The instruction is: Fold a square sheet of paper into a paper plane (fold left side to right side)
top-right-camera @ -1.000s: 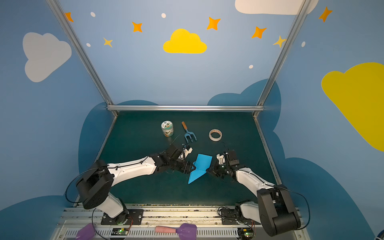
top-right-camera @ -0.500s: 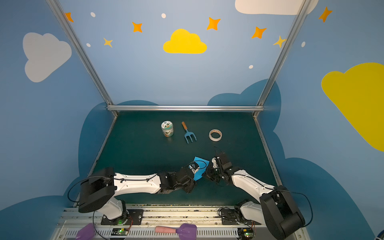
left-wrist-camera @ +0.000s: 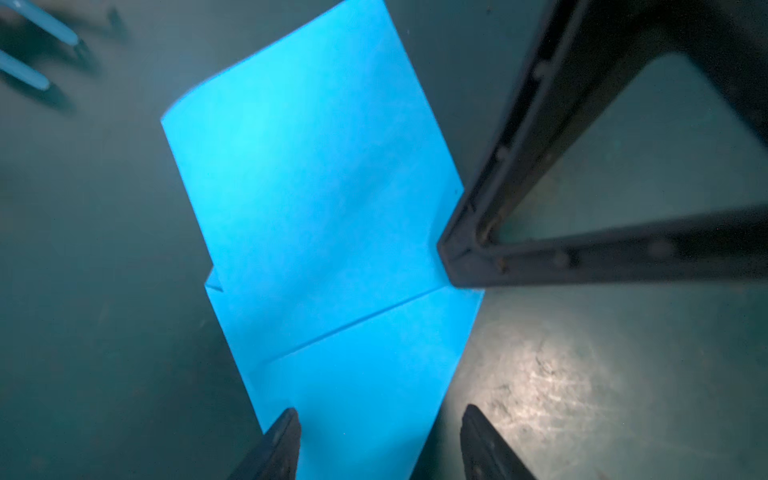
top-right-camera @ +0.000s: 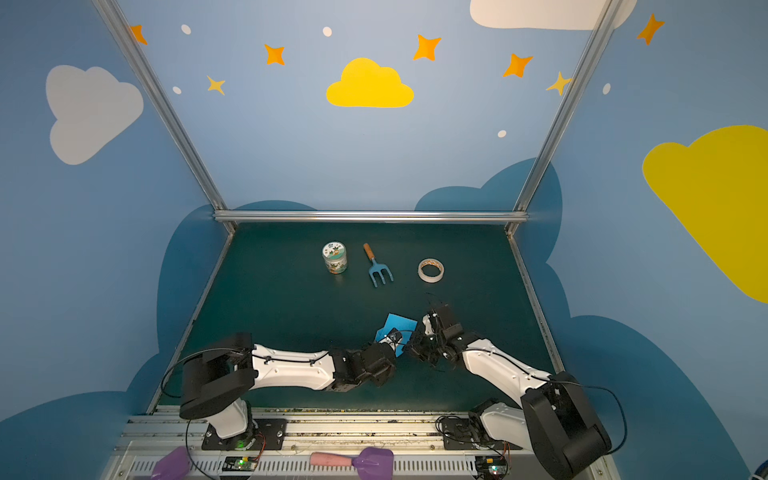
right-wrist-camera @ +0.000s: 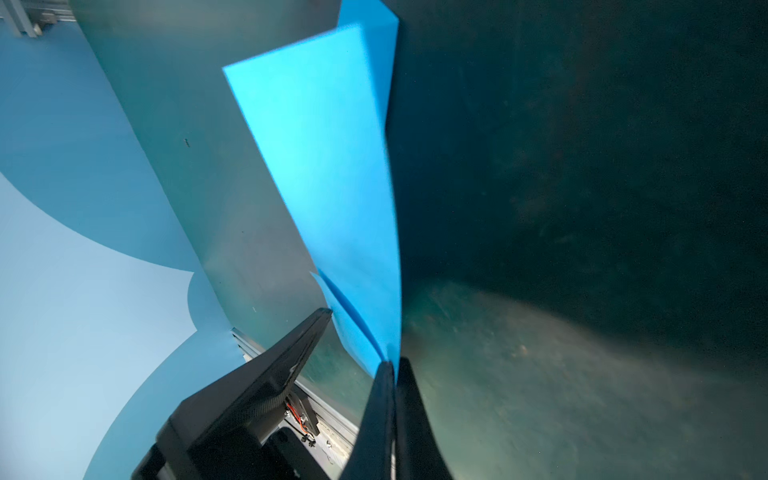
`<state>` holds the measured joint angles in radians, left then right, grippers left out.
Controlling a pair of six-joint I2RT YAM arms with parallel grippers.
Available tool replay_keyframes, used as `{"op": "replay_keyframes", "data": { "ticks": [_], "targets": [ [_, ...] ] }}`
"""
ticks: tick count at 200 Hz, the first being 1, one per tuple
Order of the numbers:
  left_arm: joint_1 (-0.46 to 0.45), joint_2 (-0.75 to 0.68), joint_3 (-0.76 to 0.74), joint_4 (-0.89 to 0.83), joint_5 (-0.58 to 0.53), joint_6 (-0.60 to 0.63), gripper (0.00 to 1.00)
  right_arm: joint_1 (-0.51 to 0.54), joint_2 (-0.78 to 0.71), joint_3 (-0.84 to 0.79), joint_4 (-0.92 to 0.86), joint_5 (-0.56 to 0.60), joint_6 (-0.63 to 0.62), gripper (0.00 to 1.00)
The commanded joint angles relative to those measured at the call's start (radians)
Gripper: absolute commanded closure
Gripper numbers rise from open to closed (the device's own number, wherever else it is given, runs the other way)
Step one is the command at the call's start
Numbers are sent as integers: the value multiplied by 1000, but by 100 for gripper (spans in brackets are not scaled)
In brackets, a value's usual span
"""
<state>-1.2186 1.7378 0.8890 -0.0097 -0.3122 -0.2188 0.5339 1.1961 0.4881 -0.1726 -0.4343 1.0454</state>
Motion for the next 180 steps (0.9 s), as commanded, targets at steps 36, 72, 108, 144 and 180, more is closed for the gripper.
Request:
{"op": "replay_keyframes", "data": {
  "ticks": [36, 72, 108, 144, 180],
  "targets": [
    [-1, 33, 7, 2, -36, 38, 54, 6, -18, 30, -16, -7, 14, 100],
    [0, 28, -16, 13, -16, 42, 69, 5, -13, 36, -21, -3, 10, 100],
    [6, 22, -34, 23, 15, 51, 79, 5, -2, 46, -24, -3, 5, 100],
    [14, 12, -41, 28, 52, 63, 86, 2, 14, 59, -30, -4, -4, 100],
    [38, -6, -52, 32, 104, 50, 97, -3, 36, 73, -27, -17, -19, 100]
  ]
}}
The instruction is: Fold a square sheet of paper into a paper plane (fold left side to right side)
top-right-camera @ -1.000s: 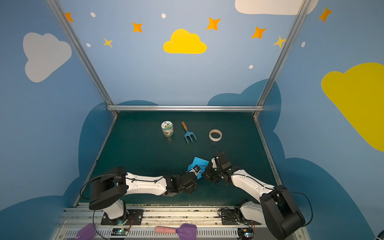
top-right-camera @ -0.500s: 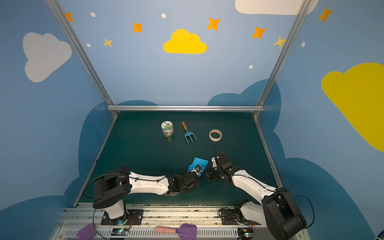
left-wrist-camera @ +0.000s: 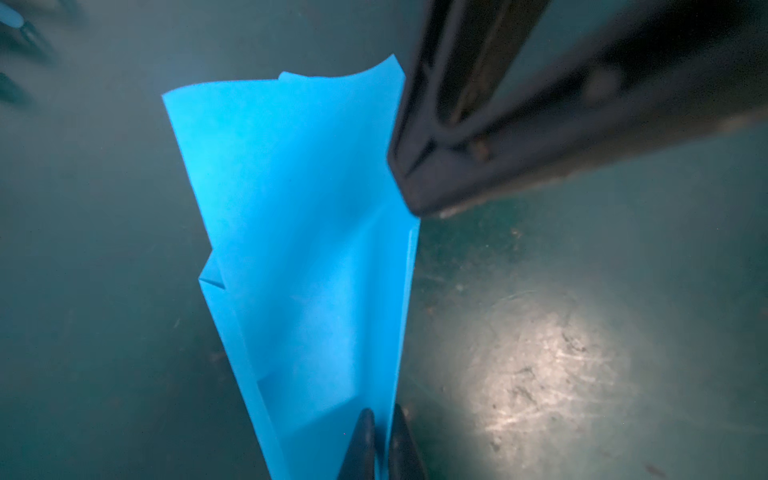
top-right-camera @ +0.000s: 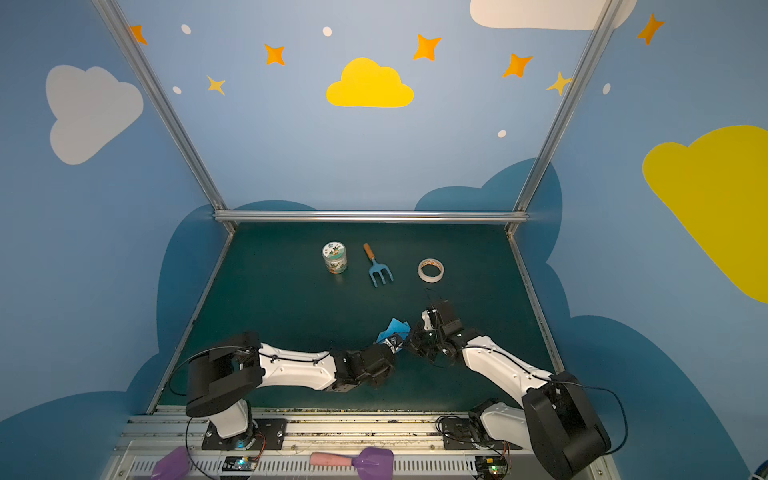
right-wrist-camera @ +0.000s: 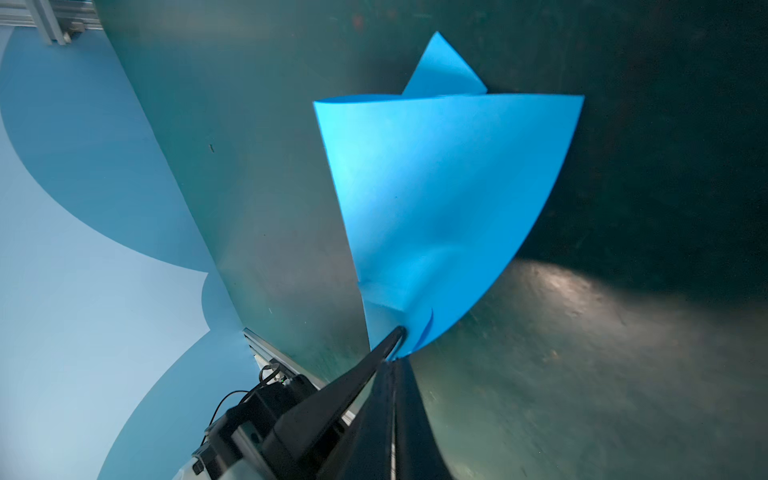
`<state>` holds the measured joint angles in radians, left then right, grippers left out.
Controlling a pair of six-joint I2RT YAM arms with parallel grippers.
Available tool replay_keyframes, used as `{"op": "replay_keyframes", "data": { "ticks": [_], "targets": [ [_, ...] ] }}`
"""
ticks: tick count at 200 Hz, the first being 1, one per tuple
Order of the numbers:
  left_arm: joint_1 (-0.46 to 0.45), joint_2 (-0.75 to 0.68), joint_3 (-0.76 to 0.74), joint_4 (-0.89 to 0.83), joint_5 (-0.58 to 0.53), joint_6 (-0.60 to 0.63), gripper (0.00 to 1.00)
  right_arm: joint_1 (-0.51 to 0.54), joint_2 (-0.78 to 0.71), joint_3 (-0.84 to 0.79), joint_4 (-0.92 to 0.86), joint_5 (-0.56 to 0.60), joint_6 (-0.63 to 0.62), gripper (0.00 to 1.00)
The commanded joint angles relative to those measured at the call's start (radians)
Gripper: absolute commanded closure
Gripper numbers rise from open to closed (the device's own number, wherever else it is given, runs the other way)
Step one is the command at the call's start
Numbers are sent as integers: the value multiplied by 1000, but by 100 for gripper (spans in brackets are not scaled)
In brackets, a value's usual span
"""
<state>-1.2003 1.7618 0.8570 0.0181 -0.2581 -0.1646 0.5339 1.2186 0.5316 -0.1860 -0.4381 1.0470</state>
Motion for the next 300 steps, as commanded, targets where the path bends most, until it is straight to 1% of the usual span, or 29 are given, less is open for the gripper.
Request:
{"op": "replay_keyframes", "data": {
  "ticks": [1, 44, 71, 88, 110, 123, 154, 158, 176, 193, 212, 223, 256, 300],
  "targets": [
    [21, -31, -20, 5, 52, -6, 97, -3, 13, 29, -13, -14, -21, 100],
    [103, -110, -79, 63, 178, -89, 97, -25, -30, 46, -75, -17, -65, 100],
    [161, -160, -119, 122, 296, -156, 97, -39, -59, 32, -94, -16, -81, 93],
    [200, -181, -151, 174, 370, -207, 97, -45, -50, 34, -106, -33, -125, 87],
    [227, -188, -183, 223, 428, -253, 97, -45, -16, 38, -101, -66, -176, 81],
    [233, -184, -199, 247, 450, -274, 97, -43, 10, 40, -82, -87, -196, 79],
    [251, -179, -238, 300, 464, -315, 97, -24, 83, 62, -44, -117, -232, 80],
    [254, -177, -243, 306, 492, -319, 97, -20, 92, 68, -41, -119, -234, 80],
    [264, -174, -257, 320, 508, -328, 96, 5, 140, 93, -15, -131, -248, 81],
    [276, -173, -271, 339, 521, -340, 97, 33, 184, 122, 4, -135, -255, 83],
    [290, -170, -285, 360, 537, -352, 97, 61, 227, 136, 20, -134, -260, 88],
    [298, -170, -293, 373, 546, -358, 97, 72, 253, 176, 32, -134, -258, 90],
    [312, -163, -313, 399, 563, -373, 97, 94, 306, 216, 50, -131, -255, 93],
    [337, -158, -338, 442, 585, -400, 97, 106, 371, 252, 71, -129, -252, 96]
  ]
}}
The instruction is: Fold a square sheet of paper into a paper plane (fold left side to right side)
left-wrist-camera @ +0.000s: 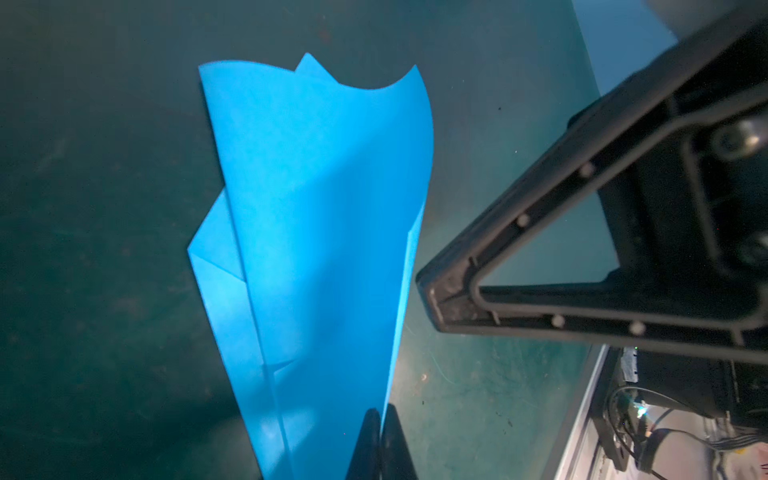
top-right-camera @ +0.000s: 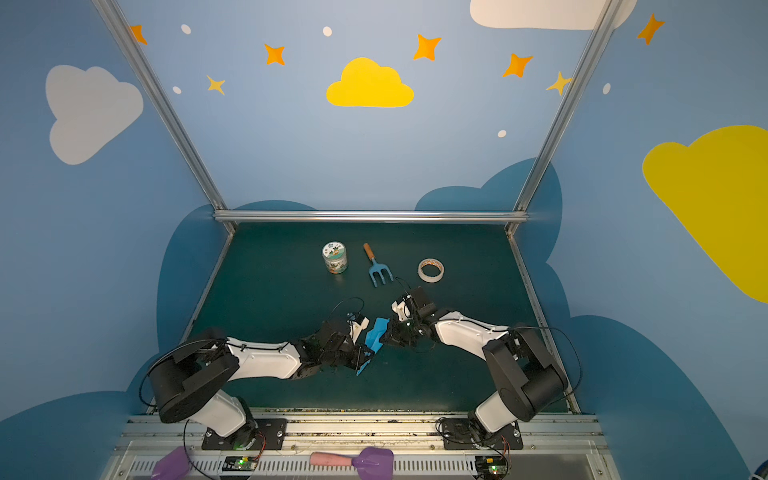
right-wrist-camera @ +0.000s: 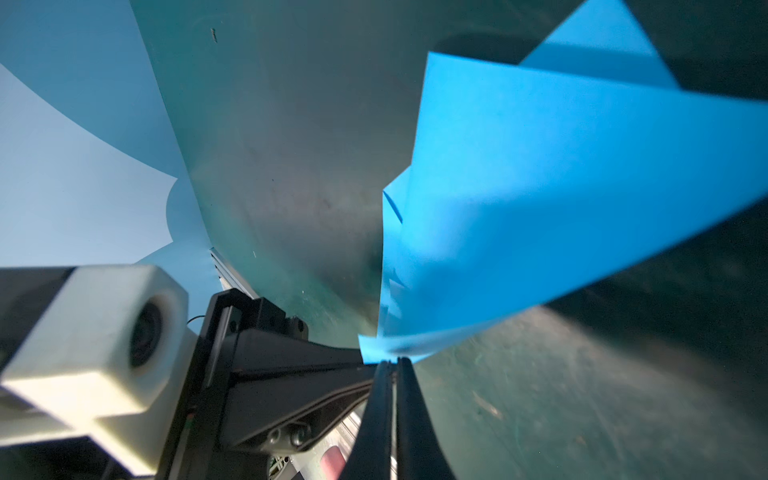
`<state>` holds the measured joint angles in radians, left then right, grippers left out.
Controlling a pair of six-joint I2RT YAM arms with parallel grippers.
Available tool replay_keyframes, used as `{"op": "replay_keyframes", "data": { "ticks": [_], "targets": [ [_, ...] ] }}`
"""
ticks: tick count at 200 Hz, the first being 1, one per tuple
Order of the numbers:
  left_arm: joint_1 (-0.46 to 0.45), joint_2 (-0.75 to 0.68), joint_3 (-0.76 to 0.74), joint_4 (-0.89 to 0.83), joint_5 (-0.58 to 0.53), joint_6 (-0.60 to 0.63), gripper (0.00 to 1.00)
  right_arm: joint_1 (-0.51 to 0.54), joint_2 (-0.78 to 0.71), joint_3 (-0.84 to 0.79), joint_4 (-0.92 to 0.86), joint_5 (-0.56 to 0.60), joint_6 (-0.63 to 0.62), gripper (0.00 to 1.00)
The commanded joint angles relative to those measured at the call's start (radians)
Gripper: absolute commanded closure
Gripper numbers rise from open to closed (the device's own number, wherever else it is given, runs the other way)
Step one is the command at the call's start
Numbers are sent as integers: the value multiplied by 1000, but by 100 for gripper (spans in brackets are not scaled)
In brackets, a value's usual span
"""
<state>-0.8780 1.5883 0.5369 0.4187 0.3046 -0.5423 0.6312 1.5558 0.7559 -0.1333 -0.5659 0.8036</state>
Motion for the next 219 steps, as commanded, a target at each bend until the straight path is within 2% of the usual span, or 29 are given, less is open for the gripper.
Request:
{"op": "replay_keyframes", "data": {
  "ticks": [1, 76, 128, 200, 219],
  "targets": [
    [14, 16, -19, 41, 23, -22, 97, 9, 35, 28, 19, -1, -9, 96],
    [52, 30, -81, 146, 68, -75, 97, 29, 115, 74, 50, -12, 3, 96],
    [79, 25, -145, 264, 76, -151, 97, 36, 55, 72, 47, -12, -2, 83],
    [100, 4, -190, 390, 109, -240, 97, 34, 5, 21, 9, 27, -31, 83],
    [103, 10, -198, 413, 105, -253, 97, 36, 18, 27, 15, 25, -27, 79]
  ]
}}
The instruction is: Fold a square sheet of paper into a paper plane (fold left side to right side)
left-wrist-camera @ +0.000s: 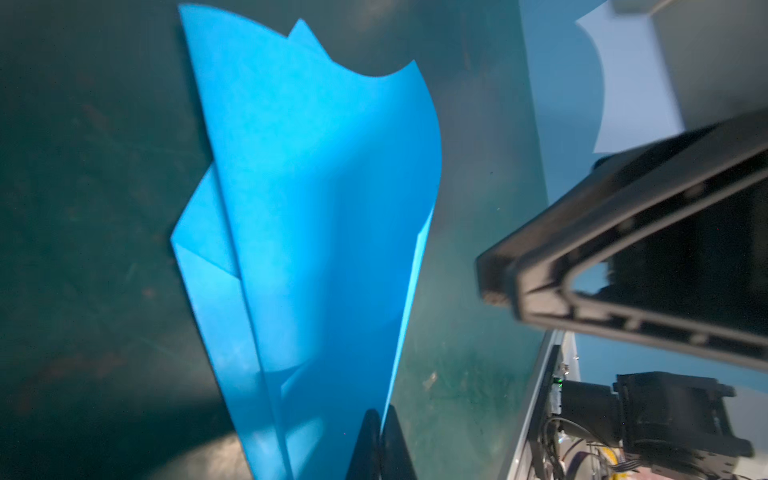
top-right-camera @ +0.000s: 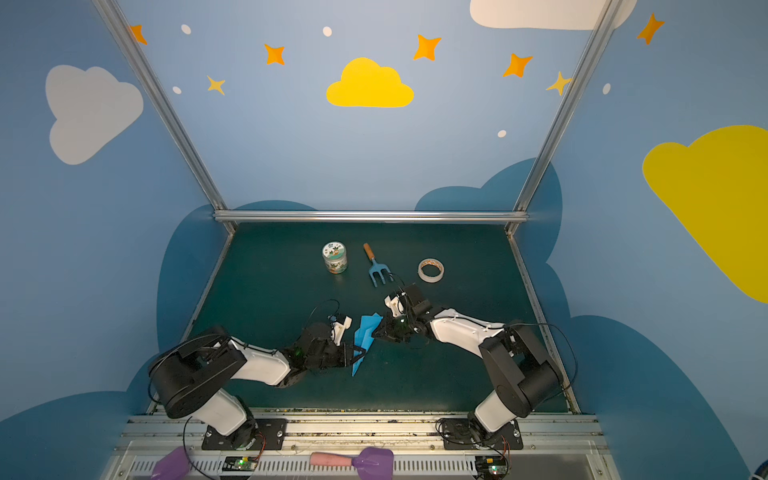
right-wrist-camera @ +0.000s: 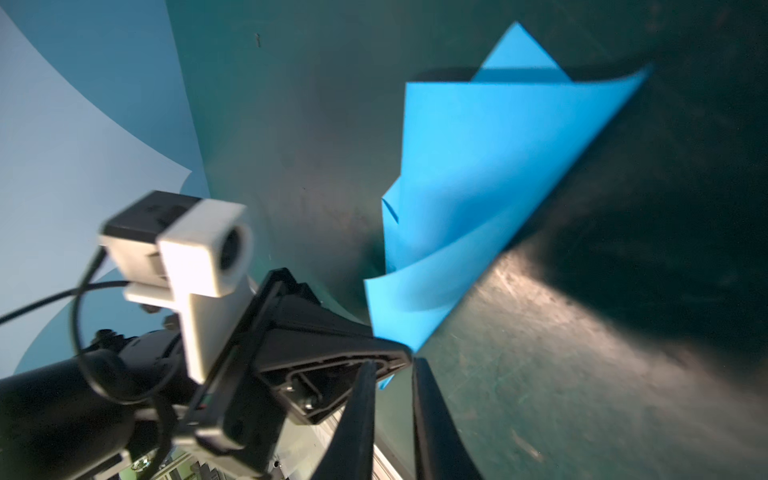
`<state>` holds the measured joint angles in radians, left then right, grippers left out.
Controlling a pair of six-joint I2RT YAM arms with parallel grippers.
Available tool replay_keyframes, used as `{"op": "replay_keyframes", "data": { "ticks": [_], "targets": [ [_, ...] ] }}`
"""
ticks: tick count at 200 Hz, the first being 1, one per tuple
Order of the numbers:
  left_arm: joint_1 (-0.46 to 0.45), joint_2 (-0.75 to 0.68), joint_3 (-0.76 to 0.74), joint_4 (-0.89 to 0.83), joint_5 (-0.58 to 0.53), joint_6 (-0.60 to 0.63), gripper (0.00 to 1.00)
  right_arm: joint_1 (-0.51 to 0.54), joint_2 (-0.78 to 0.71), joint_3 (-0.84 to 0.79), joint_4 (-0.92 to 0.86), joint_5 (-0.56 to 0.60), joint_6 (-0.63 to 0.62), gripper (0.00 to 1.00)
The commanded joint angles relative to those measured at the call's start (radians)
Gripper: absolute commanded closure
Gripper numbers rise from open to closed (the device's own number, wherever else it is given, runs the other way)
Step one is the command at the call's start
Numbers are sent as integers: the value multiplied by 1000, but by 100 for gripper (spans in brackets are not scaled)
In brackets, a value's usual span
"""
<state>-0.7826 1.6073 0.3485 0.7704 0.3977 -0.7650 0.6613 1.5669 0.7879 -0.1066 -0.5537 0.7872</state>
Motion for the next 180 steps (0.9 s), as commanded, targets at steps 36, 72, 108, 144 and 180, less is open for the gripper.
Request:
{"op": "replay_keyframes", "data": {
  "ticks": [36, 72, 108, 144, 180],
  "targets": [
    [34, 14, -44, 149, 19, -82, 97, 13, 29, 18, -17, 12, -17, 72],
    [46, 61, -61, 225, 35, -121, 97, 22, 62, 42, -13, 11, -19, 76],
    [51, 77, -66, 240, 39, -125, 97, 34, 87, 70, -8, 9, -16, 83],
    [55, 82, -75, 252, 42, -127, 97, 43, 118, 98, -10, 10, -19, 87],
    [56, 85, -75, 256, 50, -129, 97, 44, 152, 114, 0, 12, -18, 90]
  ]
}}
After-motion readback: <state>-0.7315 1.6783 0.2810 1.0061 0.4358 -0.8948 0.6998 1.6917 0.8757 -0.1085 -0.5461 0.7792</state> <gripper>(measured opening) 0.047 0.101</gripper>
